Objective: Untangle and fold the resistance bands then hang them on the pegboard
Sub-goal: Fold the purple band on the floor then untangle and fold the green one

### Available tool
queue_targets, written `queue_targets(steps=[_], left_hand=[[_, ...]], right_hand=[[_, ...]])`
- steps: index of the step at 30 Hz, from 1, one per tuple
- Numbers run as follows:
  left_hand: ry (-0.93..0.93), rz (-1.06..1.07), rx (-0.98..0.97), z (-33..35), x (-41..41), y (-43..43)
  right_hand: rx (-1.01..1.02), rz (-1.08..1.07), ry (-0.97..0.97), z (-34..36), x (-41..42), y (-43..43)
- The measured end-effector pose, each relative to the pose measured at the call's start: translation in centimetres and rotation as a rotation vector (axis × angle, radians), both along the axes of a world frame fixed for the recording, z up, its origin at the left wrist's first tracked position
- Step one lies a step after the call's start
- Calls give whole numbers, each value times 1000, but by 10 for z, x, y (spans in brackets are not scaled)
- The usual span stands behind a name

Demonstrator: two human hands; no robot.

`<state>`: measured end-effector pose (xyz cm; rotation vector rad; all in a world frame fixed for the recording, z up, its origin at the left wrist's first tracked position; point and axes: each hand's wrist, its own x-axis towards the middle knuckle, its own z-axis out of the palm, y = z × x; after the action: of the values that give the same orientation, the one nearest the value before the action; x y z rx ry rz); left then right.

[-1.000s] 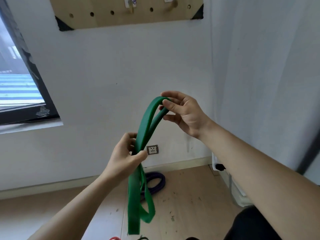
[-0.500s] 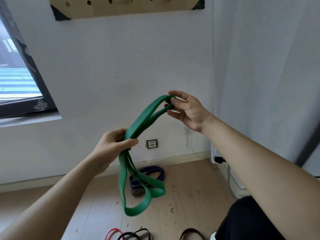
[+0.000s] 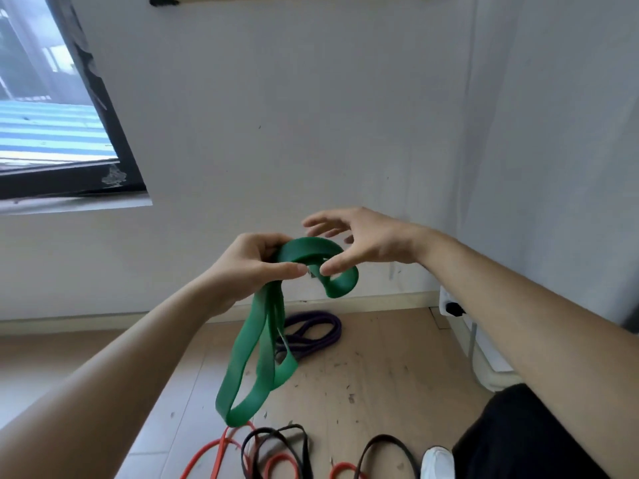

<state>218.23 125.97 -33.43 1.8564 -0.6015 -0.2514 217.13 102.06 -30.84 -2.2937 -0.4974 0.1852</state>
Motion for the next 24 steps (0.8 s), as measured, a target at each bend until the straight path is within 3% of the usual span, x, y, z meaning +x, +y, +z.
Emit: queue_targets(steps=[4,7,16,24], left_hand=[[-33,-23,41,0,-2,7],[-137,-32,159,-7,-4,11],[-373,96,152,-18,-9,5],[-251,108,137,-14,-7,5]], right_hand=[[-80,47,-128,-7,-6,30],[-43,47,-118,0,-8,26],[287,48,-171,12,-10,0],[562,11,-158,7,-2,-36]])
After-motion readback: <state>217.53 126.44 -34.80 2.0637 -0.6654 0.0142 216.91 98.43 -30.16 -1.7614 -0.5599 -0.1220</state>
